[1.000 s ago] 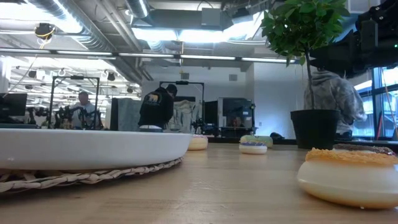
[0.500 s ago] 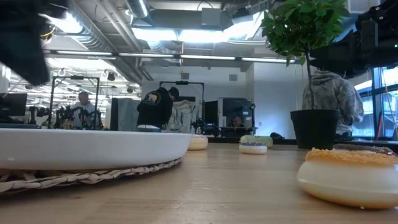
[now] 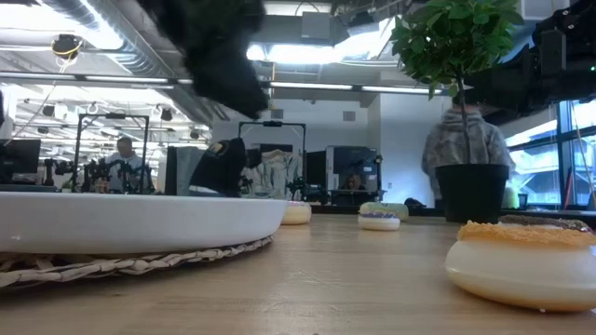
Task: Pick & Place donuts
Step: Put the large pink donut on the black plate
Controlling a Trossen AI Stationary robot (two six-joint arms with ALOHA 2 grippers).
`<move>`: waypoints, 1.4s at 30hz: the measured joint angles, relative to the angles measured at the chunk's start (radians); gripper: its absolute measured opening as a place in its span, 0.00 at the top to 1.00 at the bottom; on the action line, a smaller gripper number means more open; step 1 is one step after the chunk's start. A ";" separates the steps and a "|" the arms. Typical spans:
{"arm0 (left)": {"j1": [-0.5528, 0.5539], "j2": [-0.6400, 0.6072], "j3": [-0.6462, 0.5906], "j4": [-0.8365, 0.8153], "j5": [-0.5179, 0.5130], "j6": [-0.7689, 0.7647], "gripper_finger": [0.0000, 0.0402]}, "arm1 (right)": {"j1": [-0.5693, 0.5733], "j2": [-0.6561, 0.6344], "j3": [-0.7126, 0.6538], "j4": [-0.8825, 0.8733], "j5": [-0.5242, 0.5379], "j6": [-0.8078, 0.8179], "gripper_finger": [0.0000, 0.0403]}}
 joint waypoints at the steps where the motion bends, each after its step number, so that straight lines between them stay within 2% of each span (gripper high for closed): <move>1: 0.024 0.000 -0.008 0.028 0.018 0.045 0.49 | 0.000 0.000 0.000 0.000 0.000 0.000 0.32; 7: 0.129 0.029 -0.049 0.123 0.092 0.247 0.49 | 0.000 0.000 0.000 0.000 0.000 -0.031 0.32; 12: 0.176 0.130 -0.070 0.271 0.179 0.318 0.49 | 0.000 0.000 0.000 -0.008 0.000 -0.037 0.32; 16: 0.204 0.227 -0.070 0.351 0.194 0.320 0.48 | 0.000 0.000 0.000 -0.022 0.003 -0.039 0.32; 20: 0.232 0.308 -0.070 0.346 0.168 0.313 0.49 | 0.000 0.000 0.000 -0.031 0.017 -0.038 0.32; 23: 0.253 0.339 -0.070 0.351 0.202 0.307 0.49 | 0.000 0.000 0.000 -0.035 0.020 -0.038 0.32; 26: 0.262 0.356 -0.068 0.354 0.235 0.289 0.48 | 0.000 0.000 0.000 -0.037 0.020 -0.047 0.32; 42: 0.268 0.356 -0.053 0.337 0.243 0.249 0.50 | 0.000 0.000 0.000 -0.037 0.020 -0.049 0.32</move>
